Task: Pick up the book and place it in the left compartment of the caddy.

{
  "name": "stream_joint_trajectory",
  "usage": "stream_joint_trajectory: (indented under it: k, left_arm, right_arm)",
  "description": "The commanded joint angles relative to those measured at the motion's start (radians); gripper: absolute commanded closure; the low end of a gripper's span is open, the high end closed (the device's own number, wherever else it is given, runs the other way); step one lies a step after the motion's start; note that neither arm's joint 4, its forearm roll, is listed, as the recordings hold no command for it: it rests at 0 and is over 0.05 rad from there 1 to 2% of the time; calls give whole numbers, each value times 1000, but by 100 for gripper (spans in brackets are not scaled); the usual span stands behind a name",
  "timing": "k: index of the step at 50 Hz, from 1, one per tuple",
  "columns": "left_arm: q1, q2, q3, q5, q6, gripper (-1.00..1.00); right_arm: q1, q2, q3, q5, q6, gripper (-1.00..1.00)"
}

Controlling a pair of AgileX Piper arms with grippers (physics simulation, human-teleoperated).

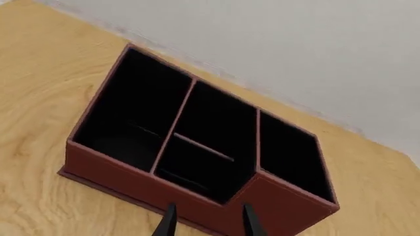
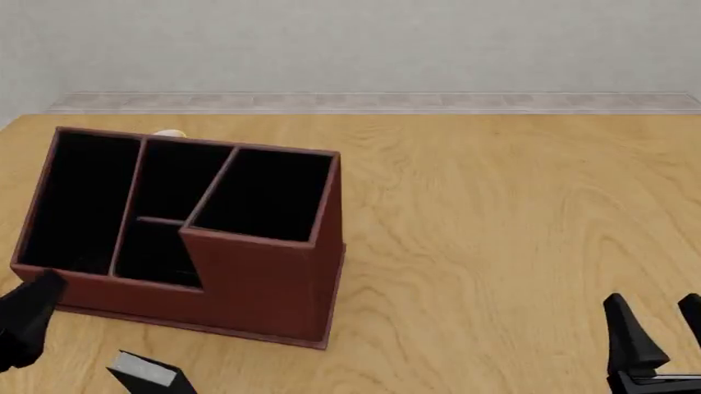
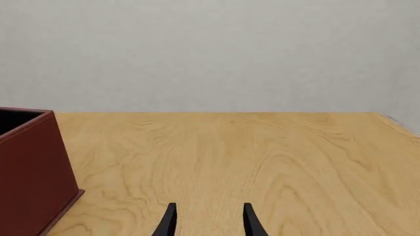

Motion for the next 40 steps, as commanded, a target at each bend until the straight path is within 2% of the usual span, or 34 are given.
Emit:
stream_joint_trajectory:
  k: [1, 2, 4, 6, 8, 9, 10, 11, 14, 15, 16, 19, 20, 22, 23, 26, 29, 30, 32, 33, 34, 35, 37, 40]
  left_arm:
    - [-76, 88, -233, 277, -281, -100]
    - [-78, 81, -227, 281, -293, -100]
    - [-96, 87, -251, 326, -372, -100]
    - [-105, 79, -245, 343, -405, -100]
    - [-105, 61, -223, 365, -484, -100]
    - [-111, 76, -248, 391, -538, -100]
    - [-114, 80, -252, 397, -548, -100]
    - [-118, 70, -247, 406, -592, -100]
    - [-135, 65, -241, 420, -663, -100]
    - [-151, 47, -218, 429, -735, -100]
    - [-143, 61, -236, 420, -731, -100]
    - [-146, 36, -208, 429, -803, -100]
    - [-153, 2, -161, 420, -820, -100]
    - [-160, -30, -126, 420, -866, -100]
    - [-173, -8, -153, 427, -898, -100]
    - [-203, -15, -138, 417, -947, -100]
    - [-207, -5, -133, 402, -953, -100]
    - [-219, -32, -102, 411, -996, -100]
    - [-216, -15, -100, 398, -981, -100]
    - [-217, -39, -60, 387, -977, -100]
    - [-219, -21, -74, 389, -982, -100]
    - [-213, -38, -22, 368, -978, -100]
    - [-213, -26, -14, 359, -986, -100]
    - [-214, 33, -64, 359, -978, -100]
  right_arm:
    - [0, -4, -1, 4, 0, -100]
    - [0, -4, -1, 4, 0, -100]
    - [0, -5, -1, 4, 0, -100]
    - [0, -4, -1, 4, 0, -100]
    - [0, -4, -1, 4, 0, -100]
    - [0, -4, -1, 4, 0, -100]
    - [0, -4, -1, 4, 0, -100]
    - [0, -4, -1, 4, 0, -100]
    - [0, -4, -1, 4, 0, -100]
    - [0, -4, -1, 4, 0, -100]
    - [0, -4, -1, 4, 0, -100]
    - [0, -4, -1, 4, 0, -100]
    - [0, -4, -1, 4, 0, -100]
    - [0, -5, -1, 4, 0, -100]
    - [0, -4, -1, 4, 0, -100]
    - [0, -4, -1, 4, 0, -100]
    - [0, -4, -1, 4, 0, -100]
    - [0, -5, -1, 4, 0, -100]
    - [0, -4, -1, 4, 0, -100]
    - [0, -4, -1, 4, 0, -100]
    - [0, -4, -1, 4, 0, -100]
    - [0, -4, -1, 4, 0, -100]
    - [0, -4, -1, 4, 0, -100]
    - [0, -5, -1, 4, 0, -100]
